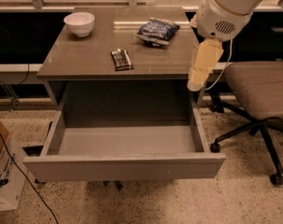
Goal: Place rxbar chocolate into top drawer
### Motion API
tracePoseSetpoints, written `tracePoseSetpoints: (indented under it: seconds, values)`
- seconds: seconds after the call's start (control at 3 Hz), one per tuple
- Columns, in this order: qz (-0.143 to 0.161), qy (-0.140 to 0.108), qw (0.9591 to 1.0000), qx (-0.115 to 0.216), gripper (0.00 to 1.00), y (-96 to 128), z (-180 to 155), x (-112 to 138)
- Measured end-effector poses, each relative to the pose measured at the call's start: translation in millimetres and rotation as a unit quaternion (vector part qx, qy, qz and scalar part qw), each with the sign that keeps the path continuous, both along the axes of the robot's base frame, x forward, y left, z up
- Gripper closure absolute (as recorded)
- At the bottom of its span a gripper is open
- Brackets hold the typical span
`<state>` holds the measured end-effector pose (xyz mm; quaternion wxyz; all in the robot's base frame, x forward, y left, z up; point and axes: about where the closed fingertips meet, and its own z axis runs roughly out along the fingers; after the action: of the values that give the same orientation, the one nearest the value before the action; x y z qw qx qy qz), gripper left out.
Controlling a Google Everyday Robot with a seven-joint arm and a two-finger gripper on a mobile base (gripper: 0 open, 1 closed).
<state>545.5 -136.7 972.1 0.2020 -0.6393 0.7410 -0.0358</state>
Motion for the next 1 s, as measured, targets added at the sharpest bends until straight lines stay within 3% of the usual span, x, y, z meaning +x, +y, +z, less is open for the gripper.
tracePoseSetpoints:
  seconds: [1.0]
  values:
    - [0.051, 0.040, 0.9977, 0.018, 0.00, 73, -32, 99]
